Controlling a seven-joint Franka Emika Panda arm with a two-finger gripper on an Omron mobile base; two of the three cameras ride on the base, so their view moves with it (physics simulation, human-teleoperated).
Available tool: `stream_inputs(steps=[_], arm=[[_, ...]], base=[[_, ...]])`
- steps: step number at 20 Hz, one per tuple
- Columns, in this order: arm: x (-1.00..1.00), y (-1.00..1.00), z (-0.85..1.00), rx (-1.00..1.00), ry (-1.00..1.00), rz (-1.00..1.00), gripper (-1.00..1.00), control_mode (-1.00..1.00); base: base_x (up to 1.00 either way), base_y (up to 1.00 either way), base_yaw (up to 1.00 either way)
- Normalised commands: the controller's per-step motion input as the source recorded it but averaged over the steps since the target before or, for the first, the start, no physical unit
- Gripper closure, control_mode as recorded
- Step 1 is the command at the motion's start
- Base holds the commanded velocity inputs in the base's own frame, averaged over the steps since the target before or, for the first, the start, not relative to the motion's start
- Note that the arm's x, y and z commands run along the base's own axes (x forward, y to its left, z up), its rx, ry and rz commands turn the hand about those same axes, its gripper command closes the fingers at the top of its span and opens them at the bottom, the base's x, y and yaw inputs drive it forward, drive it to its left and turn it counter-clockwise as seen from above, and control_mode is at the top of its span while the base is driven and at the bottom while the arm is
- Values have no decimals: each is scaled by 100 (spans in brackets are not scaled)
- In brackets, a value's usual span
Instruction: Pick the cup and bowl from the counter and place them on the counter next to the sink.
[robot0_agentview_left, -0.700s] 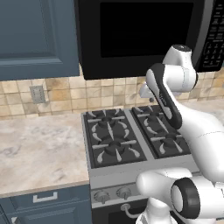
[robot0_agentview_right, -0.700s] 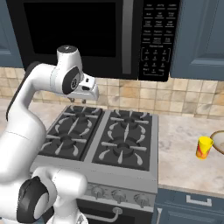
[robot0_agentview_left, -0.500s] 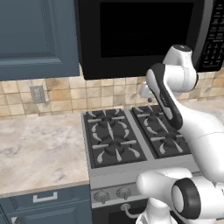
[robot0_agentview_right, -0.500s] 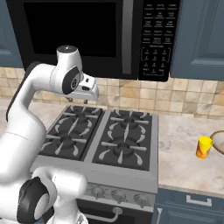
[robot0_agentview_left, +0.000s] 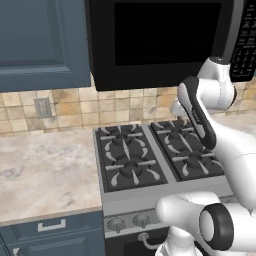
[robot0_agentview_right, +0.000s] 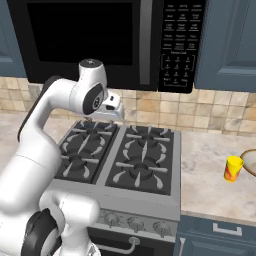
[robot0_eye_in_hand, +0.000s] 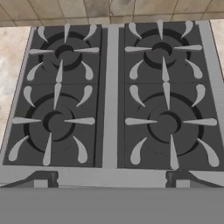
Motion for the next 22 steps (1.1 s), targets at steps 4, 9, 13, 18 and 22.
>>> stream_inputs(steps=[4, 9, 13, 18, 22], arm=[[-24, -41, -27, 0, 0, -2, -100, -100], [-24, -9, -15, -2, 1, -1, -100, -100], [-2, -42, -4, -9, 0, 0, -100, -100], [0, -58, 0, -10, 0, 0, -100, -100], [1, -57, 0, -11, 0, 0, -100, -100]], base=[[0, 0, 0], [0, 0, 0], [0, 0, 0], [0, 0, 0], [0, 0, 0]])
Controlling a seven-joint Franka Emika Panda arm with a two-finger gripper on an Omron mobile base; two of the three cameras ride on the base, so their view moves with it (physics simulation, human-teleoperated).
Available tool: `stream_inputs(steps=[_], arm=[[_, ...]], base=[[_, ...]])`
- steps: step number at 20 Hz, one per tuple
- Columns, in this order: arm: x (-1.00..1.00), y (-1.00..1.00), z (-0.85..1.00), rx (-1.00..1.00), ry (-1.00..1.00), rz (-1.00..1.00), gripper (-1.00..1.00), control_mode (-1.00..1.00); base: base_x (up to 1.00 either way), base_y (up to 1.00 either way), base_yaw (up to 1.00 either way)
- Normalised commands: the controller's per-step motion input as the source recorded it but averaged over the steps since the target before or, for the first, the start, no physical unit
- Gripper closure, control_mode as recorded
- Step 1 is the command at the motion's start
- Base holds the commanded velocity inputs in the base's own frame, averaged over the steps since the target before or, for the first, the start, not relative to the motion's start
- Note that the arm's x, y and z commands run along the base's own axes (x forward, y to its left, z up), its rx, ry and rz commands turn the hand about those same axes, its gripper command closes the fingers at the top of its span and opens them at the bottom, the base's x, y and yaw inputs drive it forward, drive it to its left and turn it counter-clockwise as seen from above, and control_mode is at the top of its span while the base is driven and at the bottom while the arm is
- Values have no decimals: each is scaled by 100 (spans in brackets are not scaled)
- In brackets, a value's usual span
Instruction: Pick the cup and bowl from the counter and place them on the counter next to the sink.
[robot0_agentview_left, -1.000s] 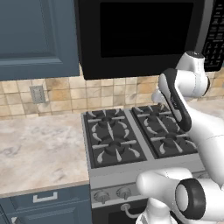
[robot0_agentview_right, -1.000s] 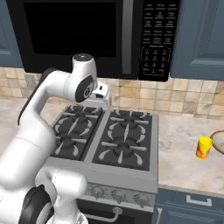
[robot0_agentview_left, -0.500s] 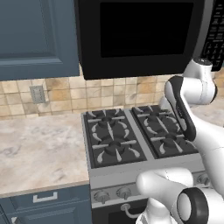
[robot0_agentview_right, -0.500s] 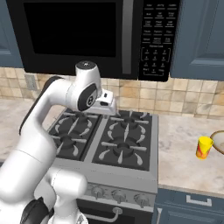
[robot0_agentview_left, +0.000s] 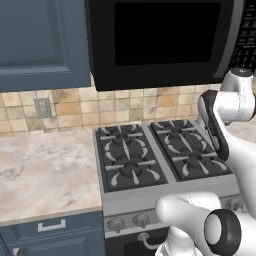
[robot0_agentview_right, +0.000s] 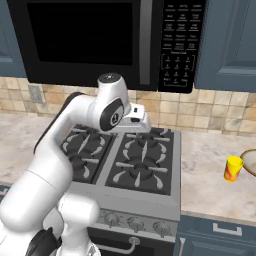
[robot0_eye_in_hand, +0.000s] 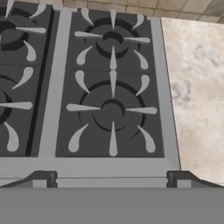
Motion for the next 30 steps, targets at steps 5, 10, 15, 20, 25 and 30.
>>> stream_inputs(steps=[5, 10, 15, 20, 25, 30], arm=[[7, -59, 0, -11, 0, 0, -100, -100], [3, -58, 0, -9, 3, 0, -100, -100], [5, -72, 0, -5, 10, -1, -100, -100], [10, -72, -2, 0, 10, -10, -100, -100], [33, -44, 0, 0, 9, -14, -100, -100], [31, -34, 0, 0, 6, -12, -100, -100]], base=[[0, 0, 0], [0, 0, 0], [0, 0, 0], [0, 0, 0], [0, 0, 0], [0, 0, 0]])
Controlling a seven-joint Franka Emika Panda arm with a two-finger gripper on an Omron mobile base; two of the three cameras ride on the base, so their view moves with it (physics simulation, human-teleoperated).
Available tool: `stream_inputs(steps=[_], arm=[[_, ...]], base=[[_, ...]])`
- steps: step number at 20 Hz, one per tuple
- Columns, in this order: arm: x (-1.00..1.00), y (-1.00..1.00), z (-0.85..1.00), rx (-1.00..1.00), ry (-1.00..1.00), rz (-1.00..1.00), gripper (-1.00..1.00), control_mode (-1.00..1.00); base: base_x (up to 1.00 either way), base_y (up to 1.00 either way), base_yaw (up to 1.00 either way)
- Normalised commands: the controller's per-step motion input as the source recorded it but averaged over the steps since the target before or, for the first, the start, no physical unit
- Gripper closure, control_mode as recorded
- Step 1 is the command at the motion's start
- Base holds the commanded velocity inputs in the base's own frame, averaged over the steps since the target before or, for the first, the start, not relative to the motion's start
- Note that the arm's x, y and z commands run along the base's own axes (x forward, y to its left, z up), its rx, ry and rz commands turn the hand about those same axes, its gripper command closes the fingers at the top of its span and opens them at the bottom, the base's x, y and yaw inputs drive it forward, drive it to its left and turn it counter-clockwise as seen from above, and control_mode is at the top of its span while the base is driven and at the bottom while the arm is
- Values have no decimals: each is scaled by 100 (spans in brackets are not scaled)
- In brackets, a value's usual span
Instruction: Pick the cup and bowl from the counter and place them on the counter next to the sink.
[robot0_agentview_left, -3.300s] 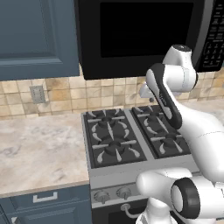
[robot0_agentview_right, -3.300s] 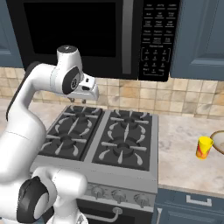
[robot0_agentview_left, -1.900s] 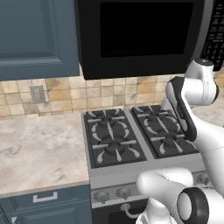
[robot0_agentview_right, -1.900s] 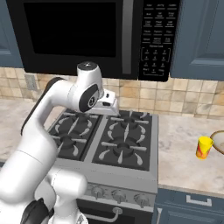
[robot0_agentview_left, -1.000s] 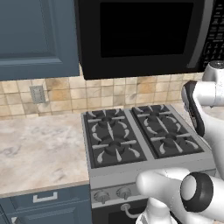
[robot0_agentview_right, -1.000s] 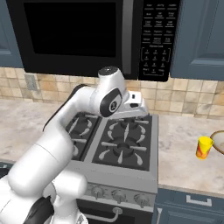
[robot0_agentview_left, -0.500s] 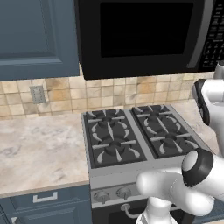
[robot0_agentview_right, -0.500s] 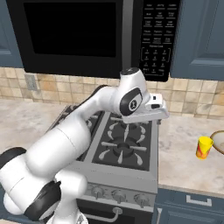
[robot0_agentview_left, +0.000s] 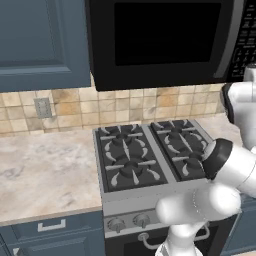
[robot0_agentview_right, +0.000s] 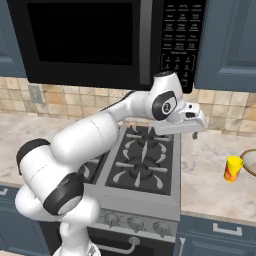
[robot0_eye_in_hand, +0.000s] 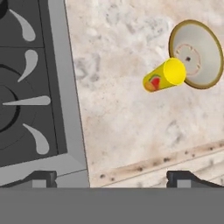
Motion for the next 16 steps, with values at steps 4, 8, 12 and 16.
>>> stream_inputs(steps=[4, 8, 12, 16], arm=[[18, -29, -12, 2, 1, -8, -100, -100], [1, -35, -29, 14, -4, -6, -100, -100], [0, -35, -25, 18, -10, -3, -100, -100], [0, -21, -4, 8, -7, 0, -100, -100]], base=[[0, 0, 0], [0, 0, 0], [0, 0, 0], [0, 0, 0]])
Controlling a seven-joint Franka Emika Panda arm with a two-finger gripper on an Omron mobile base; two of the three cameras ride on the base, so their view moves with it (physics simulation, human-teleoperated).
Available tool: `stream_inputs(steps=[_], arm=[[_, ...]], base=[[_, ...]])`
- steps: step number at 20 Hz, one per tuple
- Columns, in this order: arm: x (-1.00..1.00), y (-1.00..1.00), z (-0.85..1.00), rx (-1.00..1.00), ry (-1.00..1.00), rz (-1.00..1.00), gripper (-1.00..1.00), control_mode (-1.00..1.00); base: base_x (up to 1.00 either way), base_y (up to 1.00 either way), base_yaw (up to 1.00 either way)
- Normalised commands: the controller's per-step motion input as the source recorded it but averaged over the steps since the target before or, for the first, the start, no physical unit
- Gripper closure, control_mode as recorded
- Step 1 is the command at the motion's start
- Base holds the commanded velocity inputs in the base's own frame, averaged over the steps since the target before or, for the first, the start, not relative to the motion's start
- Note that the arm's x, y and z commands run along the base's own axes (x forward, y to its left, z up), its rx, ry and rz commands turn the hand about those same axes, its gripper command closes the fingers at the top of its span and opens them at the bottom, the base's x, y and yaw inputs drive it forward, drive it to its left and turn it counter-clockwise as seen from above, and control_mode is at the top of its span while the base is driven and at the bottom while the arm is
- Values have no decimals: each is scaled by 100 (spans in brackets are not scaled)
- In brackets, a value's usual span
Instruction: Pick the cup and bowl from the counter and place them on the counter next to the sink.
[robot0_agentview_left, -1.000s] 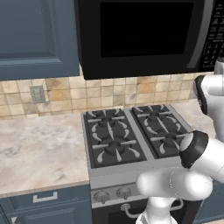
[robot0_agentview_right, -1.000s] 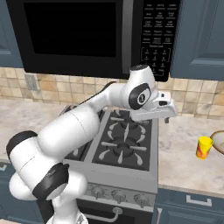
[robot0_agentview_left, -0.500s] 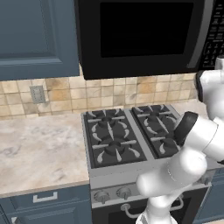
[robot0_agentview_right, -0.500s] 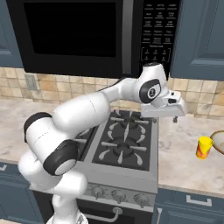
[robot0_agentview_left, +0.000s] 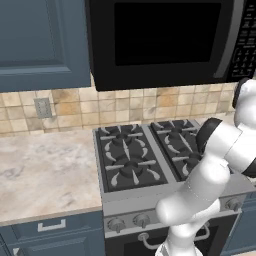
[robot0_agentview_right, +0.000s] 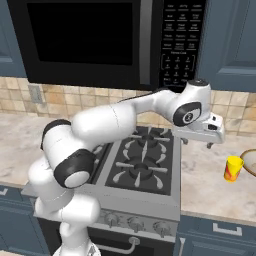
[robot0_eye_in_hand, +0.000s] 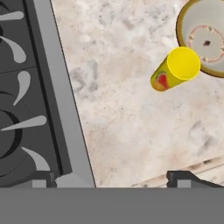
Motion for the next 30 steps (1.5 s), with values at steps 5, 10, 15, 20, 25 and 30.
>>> stream_inputs(steps=[5, 10, 15, 20, 25, 30], arm=[[8, -16, 0, 0, 0, 0, -100, -100], [21, -15, -4, 0, 0, 0, -100, -100], [30, -29, -25, 0, 0, 0, -100, -100], [22, -33, -25, 0, 0, 0, -100, -100], [7, -35, -7, 1, 0, 0, -100, -100], [6, -44, -9, 2, 0, 0, -100, -100]], base=[[0, 0, 0], [0, 0, 0], [0, 0, 0], [0, 0, 0], [0, 0, 0], [0, 0, 0]])
